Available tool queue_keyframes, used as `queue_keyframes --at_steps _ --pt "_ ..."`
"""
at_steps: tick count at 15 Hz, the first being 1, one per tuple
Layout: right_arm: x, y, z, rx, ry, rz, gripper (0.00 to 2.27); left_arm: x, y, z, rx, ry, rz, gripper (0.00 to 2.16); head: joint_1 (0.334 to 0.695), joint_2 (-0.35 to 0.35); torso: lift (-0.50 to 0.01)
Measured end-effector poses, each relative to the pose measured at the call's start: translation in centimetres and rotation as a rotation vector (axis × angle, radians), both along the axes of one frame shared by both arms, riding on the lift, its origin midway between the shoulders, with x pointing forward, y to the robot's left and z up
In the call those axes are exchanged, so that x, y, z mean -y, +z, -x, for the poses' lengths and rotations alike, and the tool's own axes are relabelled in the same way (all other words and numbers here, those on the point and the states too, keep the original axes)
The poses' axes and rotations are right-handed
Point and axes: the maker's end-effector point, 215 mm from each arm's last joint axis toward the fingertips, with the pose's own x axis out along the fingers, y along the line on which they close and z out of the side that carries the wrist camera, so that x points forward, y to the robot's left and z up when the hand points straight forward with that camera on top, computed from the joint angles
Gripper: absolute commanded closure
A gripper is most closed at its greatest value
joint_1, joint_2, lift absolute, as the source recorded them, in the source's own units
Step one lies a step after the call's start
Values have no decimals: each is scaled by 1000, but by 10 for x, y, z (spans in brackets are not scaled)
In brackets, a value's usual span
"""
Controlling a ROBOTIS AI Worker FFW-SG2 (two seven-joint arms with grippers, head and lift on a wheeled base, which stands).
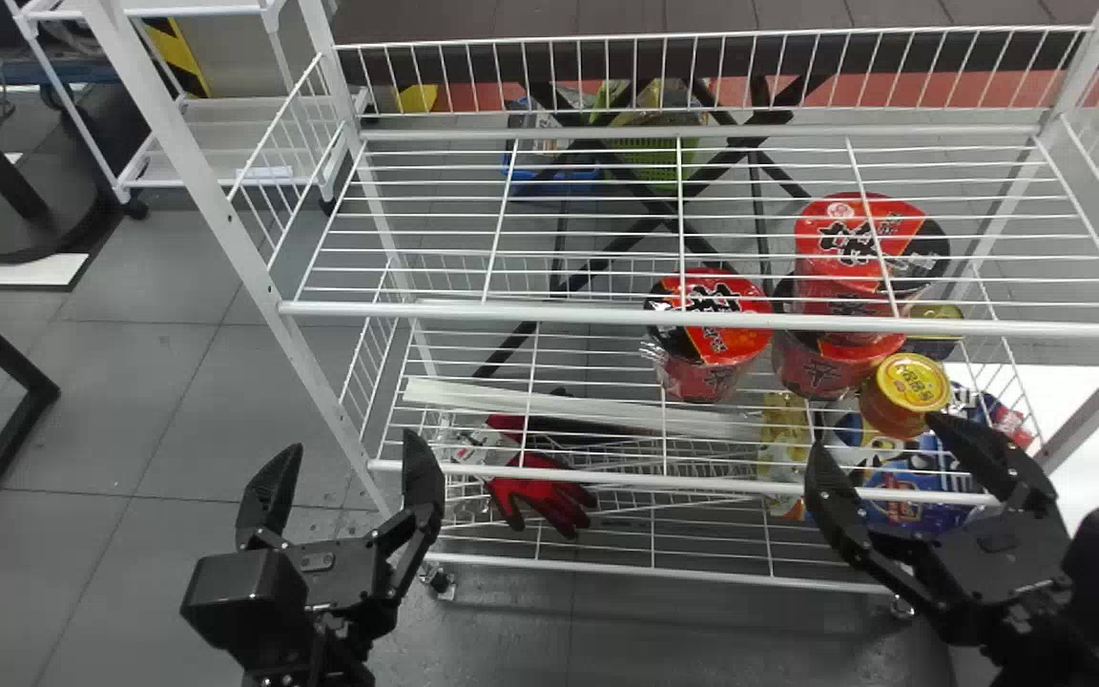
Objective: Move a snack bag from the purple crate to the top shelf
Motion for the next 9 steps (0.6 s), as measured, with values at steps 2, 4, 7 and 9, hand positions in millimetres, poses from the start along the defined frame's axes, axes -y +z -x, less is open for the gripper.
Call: queue_keyframes --at_steps 2,4,7,9 --pt "0 1 0 1 0 0 76 1 -1 0 -2 -1 0 107 695 103 -445" --pt "0 1 0 2 3 0 73 1 -1 0 -3 -1 0 110 695 103 -443" --pt "-5 5 3 11 42 -24 73 1 -1 0 -4 -1 -1 110 695 110 -444" --pt "-1 3 2 4 31 -26 76 0 -2 0 -4 0 -1 110 695 105 -453"
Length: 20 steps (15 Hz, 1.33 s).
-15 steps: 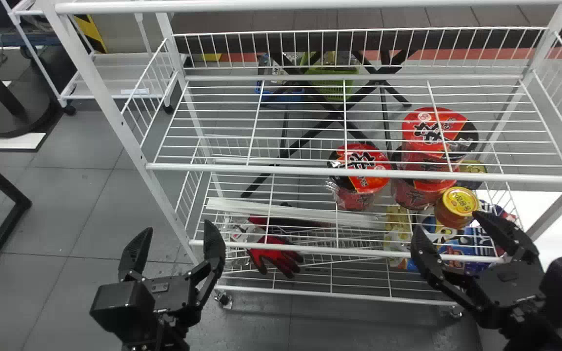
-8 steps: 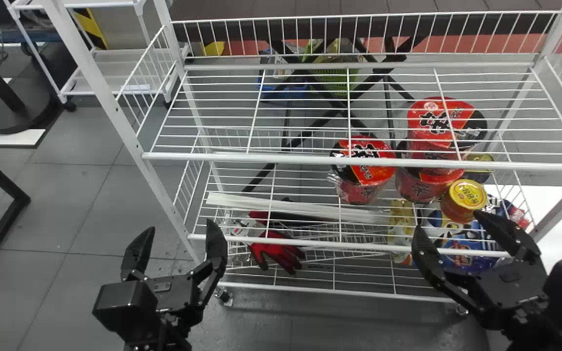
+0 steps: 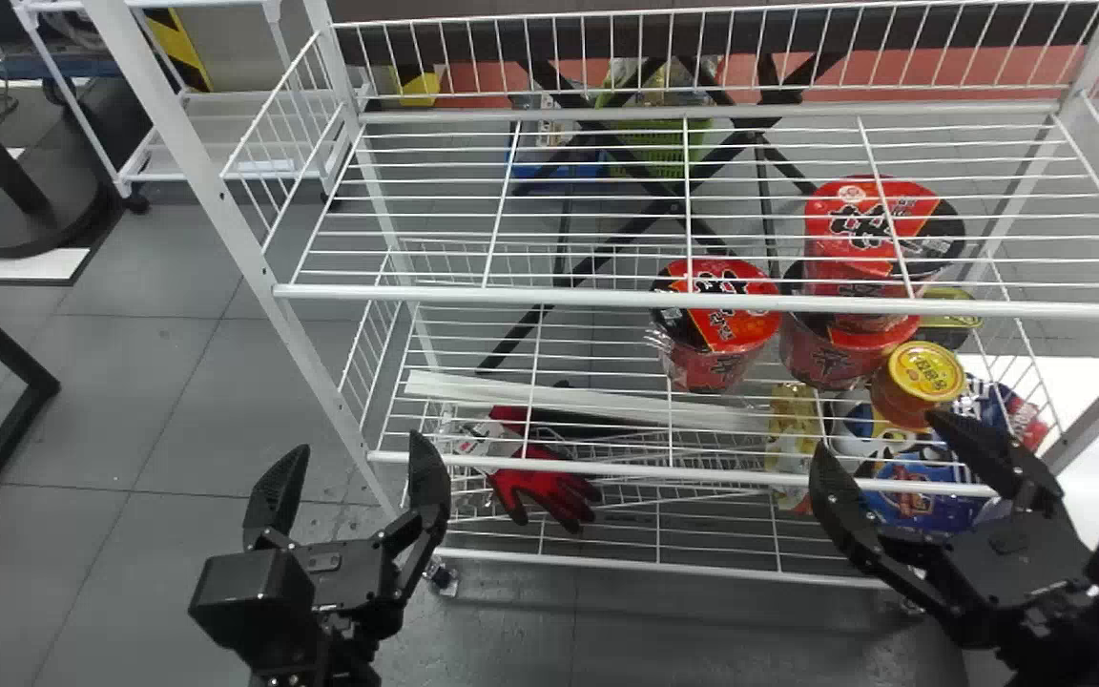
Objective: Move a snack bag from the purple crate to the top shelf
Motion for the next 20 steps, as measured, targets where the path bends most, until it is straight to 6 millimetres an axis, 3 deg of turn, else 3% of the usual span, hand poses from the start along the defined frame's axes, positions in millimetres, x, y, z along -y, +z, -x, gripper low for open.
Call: queue_keyframes --at_steps 20 --pt "5 -7 -1 -23 -9 -10 76 -1 -1 1 0 6 0 110 695 99 -451"
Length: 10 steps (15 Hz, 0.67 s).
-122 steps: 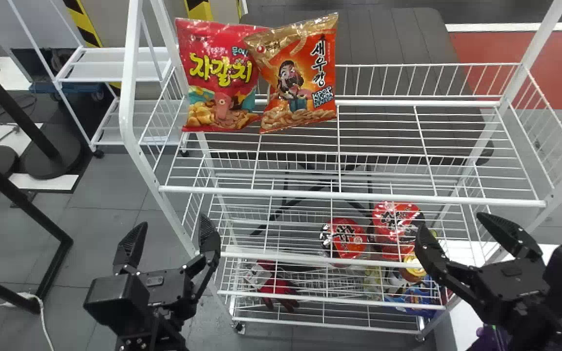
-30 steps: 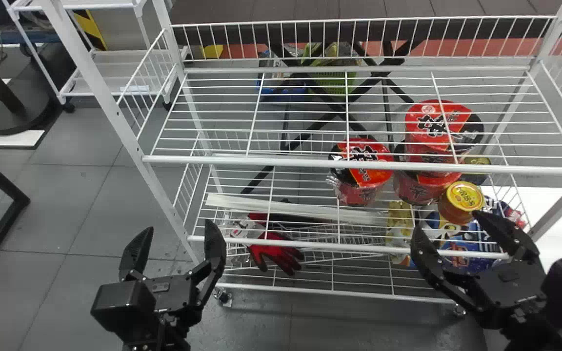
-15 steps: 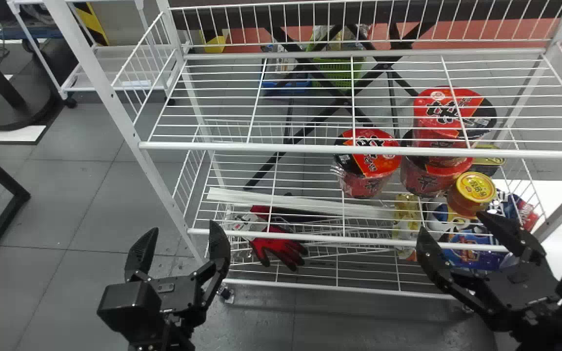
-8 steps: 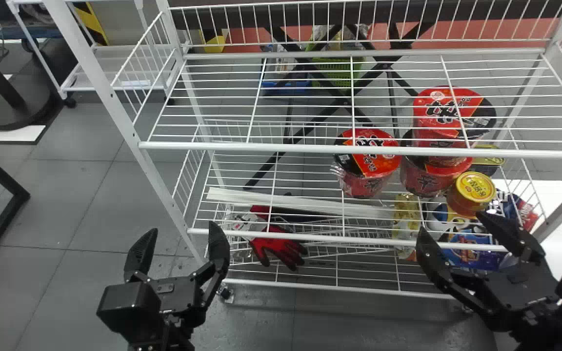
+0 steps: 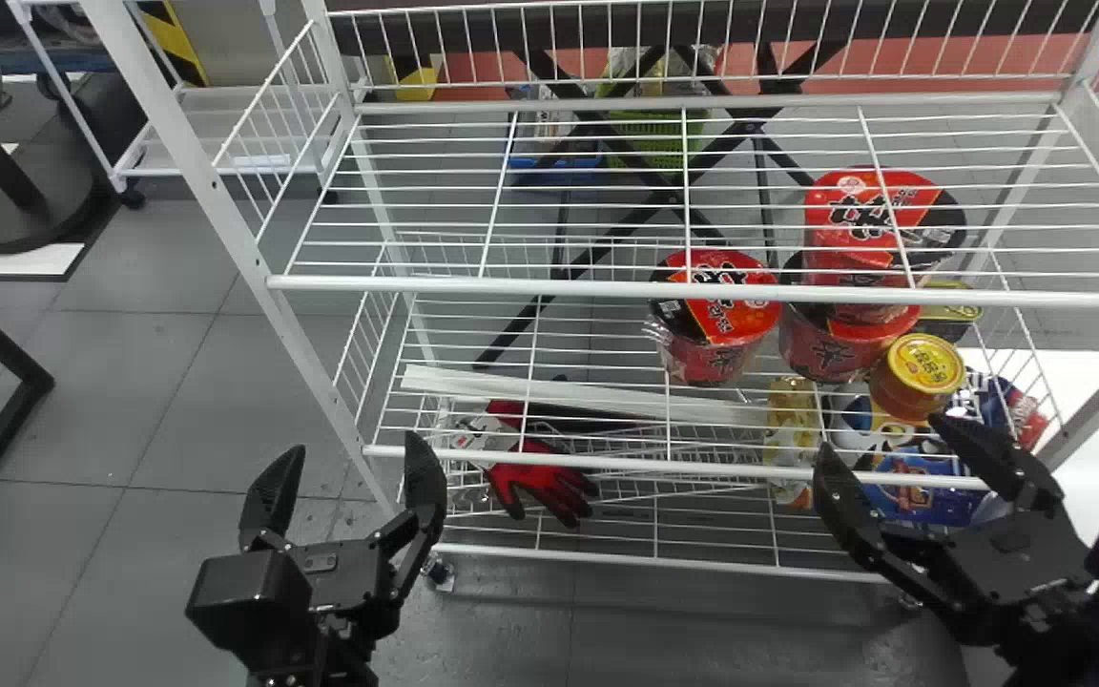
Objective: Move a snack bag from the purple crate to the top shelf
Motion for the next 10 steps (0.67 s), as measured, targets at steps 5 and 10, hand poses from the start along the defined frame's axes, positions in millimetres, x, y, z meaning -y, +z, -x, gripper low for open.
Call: queue_keyframes --at_steps 5,10 --pt "1 -2 0 -6 -3 -8 80 0 0 0 0 0 0 110 695 97 -452" --pt "1 -3 -1 -8 -6 -6 80 0 0 0 0 0 0 110 695 97 -452"
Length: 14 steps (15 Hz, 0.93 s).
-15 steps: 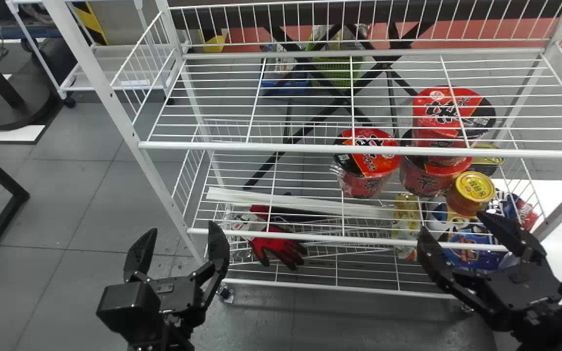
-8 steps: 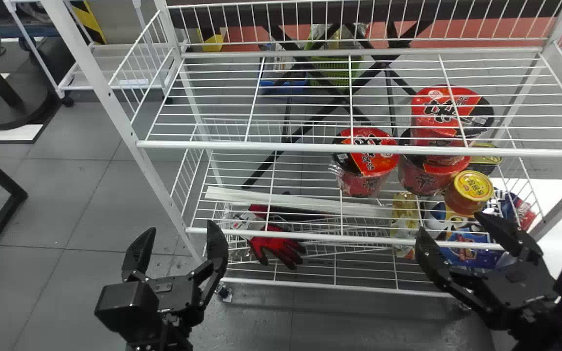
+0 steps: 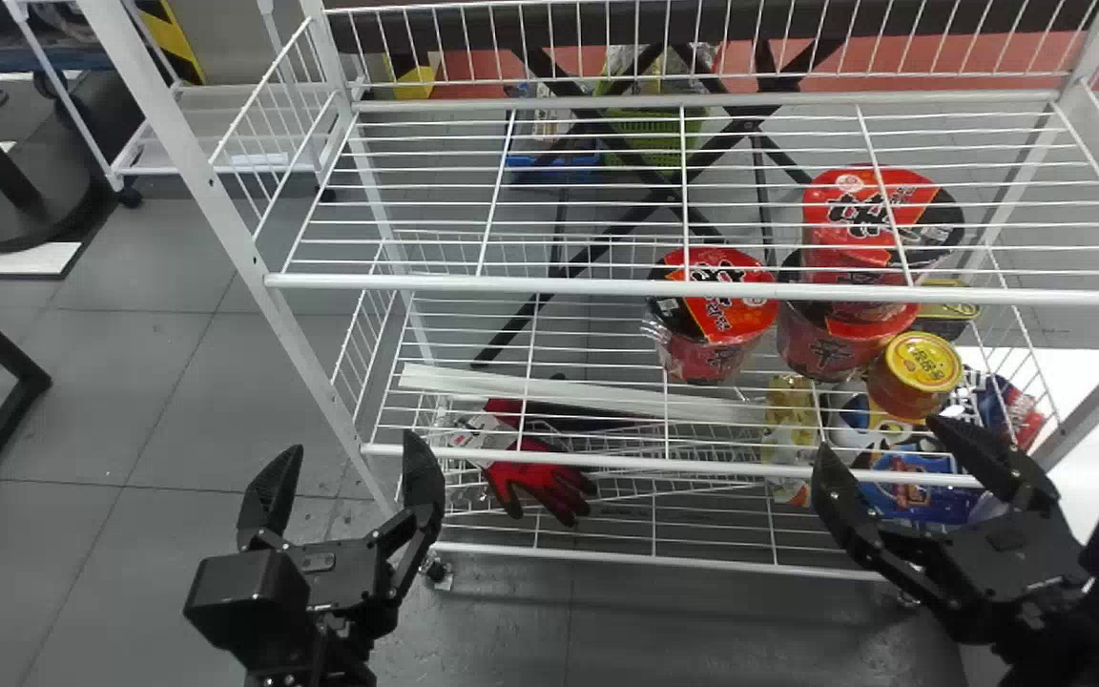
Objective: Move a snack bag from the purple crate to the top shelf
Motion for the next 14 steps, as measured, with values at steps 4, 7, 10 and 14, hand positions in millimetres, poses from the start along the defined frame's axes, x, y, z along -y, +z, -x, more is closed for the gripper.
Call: queue_keyframes --at_steps 4,7,10,14 --pt "1 0 1 -5 1 0 80 0 0 0 0 0 0 110 695 96 -452" --pt "11 -8 9 -95 -15 -4 80 -1 -1 0 -3 2 0 110 695 89 -452" --pt "45 -20 34 -266 -65 -56 80 -3 -2 0 -3 4 -2 110 695 41 -452" --pt "83 -18 92 -531 -121 -120 83 -2 -2 -2 -2 -2 1 110 695 -27 -452"
